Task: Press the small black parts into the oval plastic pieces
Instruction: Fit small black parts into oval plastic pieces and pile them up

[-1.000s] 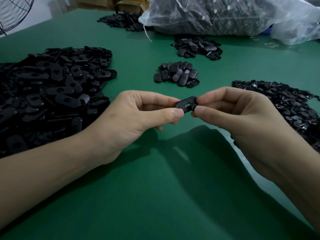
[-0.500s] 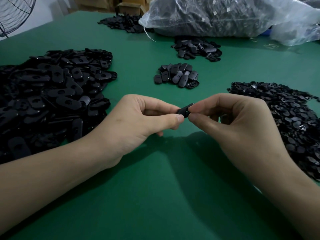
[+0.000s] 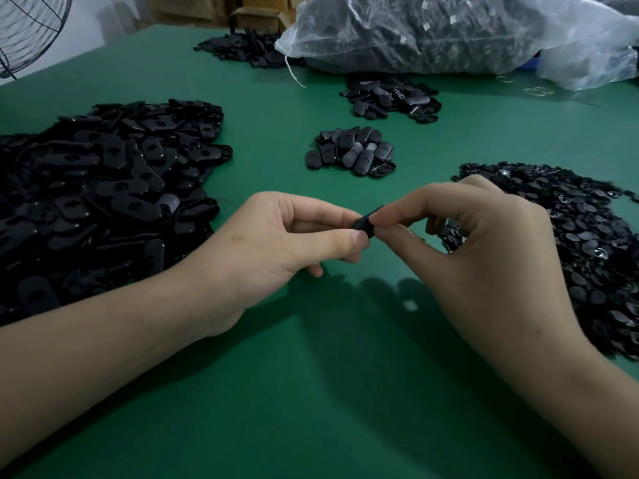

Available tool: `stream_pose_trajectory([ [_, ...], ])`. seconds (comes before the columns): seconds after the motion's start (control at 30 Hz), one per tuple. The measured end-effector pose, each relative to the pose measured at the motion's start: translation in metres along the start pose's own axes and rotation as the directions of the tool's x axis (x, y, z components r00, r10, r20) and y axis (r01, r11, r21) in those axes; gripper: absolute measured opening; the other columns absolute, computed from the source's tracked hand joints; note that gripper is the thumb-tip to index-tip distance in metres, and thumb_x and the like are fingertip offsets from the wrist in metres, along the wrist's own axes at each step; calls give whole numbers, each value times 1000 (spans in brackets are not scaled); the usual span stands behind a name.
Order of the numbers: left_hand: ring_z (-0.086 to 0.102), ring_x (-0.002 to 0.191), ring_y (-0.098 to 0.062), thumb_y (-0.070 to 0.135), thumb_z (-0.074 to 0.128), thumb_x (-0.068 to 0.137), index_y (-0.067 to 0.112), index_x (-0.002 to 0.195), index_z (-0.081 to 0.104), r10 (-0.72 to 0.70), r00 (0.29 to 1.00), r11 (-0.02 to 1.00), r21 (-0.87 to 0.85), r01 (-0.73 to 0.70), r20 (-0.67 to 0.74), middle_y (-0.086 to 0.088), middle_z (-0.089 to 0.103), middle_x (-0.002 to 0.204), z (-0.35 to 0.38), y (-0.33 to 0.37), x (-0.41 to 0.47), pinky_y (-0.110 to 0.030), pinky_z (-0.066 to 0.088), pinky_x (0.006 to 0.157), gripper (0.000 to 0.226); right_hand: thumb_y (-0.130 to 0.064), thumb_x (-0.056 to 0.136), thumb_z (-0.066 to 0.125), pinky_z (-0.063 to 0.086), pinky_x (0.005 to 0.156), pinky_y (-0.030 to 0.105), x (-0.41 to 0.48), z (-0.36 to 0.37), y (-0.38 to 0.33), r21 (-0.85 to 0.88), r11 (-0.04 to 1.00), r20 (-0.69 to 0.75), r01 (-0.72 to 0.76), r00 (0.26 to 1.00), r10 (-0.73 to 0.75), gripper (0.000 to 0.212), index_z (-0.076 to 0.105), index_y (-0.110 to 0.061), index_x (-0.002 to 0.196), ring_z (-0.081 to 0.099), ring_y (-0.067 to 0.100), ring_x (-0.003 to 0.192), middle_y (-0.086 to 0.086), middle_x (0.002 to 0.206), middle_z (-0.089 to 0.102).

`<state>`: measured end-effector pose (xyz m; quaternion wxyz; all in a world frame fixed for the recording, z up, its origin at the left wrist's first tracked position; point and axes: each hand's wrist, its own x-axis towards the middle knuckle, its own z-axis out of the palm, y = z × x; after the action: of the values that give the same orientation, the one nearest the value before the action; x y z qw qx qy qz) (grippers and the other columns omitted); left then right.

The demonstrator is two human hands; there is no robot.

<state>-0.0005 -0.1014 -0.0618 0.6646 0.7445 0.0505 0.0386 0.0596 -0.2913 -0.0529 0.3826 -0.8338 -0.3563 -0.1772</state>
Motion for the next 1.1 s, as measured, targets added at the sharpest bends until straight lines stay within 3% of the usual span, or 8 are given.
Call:
stream_pose_trajectory([
  [0.17,75,85,-8,27,76,75,16,97,82,4,1000,999,-33,-3,23,-4,80,93,-1,1,0,-13,48,57,26,-26,87,79,37,72,17,1,-1,2,-50,997,-31,60,998,-62,7,78,-32,87,53,16,82,-16,82,63],
  [0.3,76,84,-9,24,75,76,15,97,81,10,1000,998,-69,-8,19,-4,80,94,0,2,-1,-12,47,56,25,-29,86,78,37,74,18,3,-2,4,12,999,-10,51,999,-51,6,77,-34,89,55,16,86,-11,87,63],
  [0.43,75,84,-8,25,74,76,17,99,81,31,998,996,-81,-27,46,-4,80,95,-1,3,-1,-14,47,56,25,-38,79,79,40,72,23,9,-9,9,227,971,85,-74,995,56,20,74,-42,98,59,11,85,-10,92,66],
  [0.57,75,83,-9,26,73,78,18,101,80,63,995,997,-59,-58,82,-2,80,92,-3,3,-1,-16,49,58,26,-32,70,83,46,61,24,13,-10,11,520,803,256,-289,950,176,28,78,-26,97,62,8,67,6,85,74],
  [0.7,75,85,-11,22,77,86,17,104,80,85,991,996,-5,-85,105,-3,80,90,-4,3,-1,-19,53,60,19,-27,66,82,56,68,22,13,-8,13,568,751,313,-335,933,180,25,78,-18,90,67,14,67,5,80,76],
  [0.9,77,80,-16,27,74,82,13,93,80,118,987,993,7,-120,108,-5,80,86,-4,3,0,-21,55,58,18,-29,64,84,59,69,31,14,-10,8,558,789,285,-257,952,109,32,73,-19,93,68,24,66,6,78,74],
  [1.1,75,75,-11,14,75,85,16,87,79,280,959,952,114,-283,35,-1,79,81,-1,0,-3,-16,54,65,6,-34,61,85,54,54,27,12,-8,4,590,723,313,-359,927,205,42,71,-14,95,62,18,51,11,68,72],
])
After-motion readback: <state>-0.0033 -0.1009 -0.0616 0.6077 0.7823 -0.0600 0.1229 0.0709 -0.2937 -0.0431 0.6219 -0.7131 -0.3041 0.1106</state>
